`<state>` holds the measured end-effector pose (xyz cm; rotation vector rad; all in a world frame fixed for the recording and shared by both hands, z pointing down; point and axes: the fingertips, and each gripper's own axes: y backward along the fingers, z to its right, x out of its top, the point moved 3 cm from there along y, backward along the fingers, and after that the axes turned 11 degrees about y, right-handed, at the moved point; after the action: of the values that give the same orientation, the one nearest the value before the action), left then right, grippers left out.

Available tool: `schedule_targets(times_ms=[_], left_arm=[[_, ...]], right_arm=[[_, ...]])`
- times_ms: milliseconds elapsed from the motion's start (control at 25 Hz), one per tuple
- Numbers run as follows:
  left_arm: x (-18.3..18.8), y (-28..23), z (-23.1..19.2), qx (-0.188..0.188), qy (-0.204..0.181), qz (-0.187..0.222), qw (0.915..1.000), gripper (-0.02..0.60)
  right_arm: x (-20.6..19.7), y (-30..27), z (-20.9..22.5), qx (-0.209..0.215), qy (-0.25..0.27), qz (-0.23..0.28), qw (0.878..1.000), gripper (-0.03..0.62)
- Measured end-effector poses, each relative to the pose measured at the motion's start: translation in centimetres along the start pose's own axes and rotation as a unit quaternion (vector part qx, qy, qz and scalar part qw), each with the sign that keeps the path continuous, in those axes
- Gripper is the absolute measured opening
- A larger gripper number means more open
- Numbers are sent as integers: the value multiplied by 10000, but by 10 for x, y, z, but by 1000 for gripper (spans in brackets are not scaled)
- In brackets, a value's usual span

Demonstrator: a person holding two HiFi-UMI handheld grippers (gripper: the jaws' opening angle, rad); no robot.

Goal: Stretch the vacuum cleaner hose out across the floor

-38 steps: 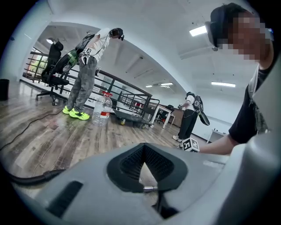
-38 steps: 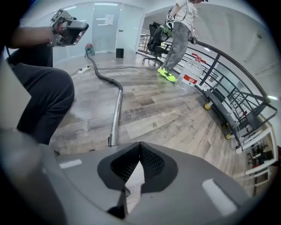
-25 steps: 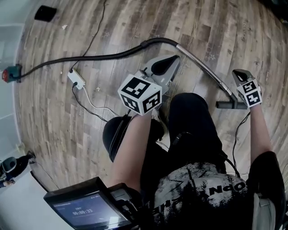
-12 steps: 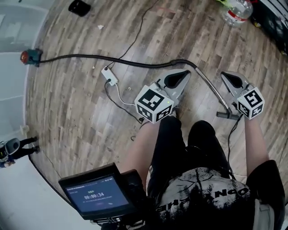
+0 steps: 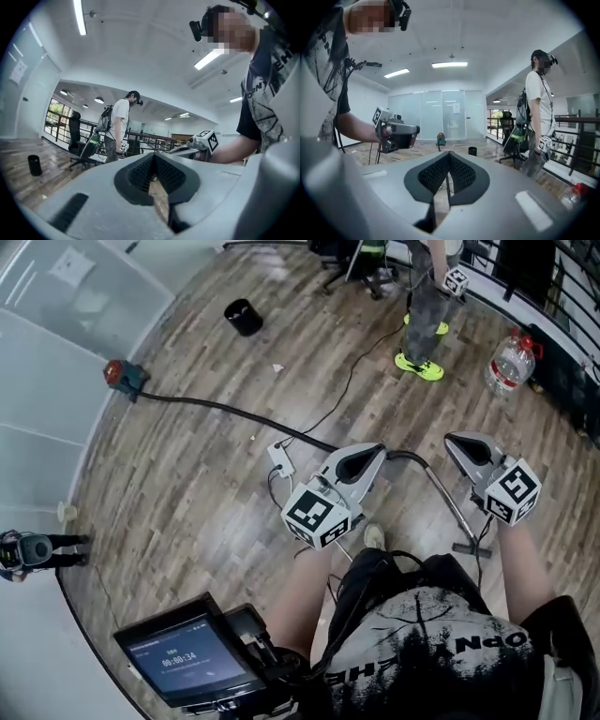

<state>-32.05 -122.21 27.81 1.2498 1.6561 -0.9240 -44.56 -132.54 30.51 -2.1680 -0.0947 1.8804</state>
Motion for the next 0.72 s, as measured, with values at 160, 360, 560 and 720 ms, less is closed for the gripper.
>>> schedule_targets(times_ms=[160, 360, 560, 720], left_arm=[[23, 26, 9, 317, -450, 99, 9984, 0], [39, 42, 43, 684, -483, 445, 9955, 0], [40, 40, 84, 1263, -570, 692, 9879, 0], [27, 31, 124, 1610, -621, 737, 9822, 0]], right_arm=[[53, -9, -11, 171, 197, 808, 9964, 6], [89, -2, -34, 838, 73, 1302, 9879, 6], [95, 17, -52, 1502, 230, 1393, 9785, 6], [80, 51, -64, 1793, 380, 1263, 9749, 6]])
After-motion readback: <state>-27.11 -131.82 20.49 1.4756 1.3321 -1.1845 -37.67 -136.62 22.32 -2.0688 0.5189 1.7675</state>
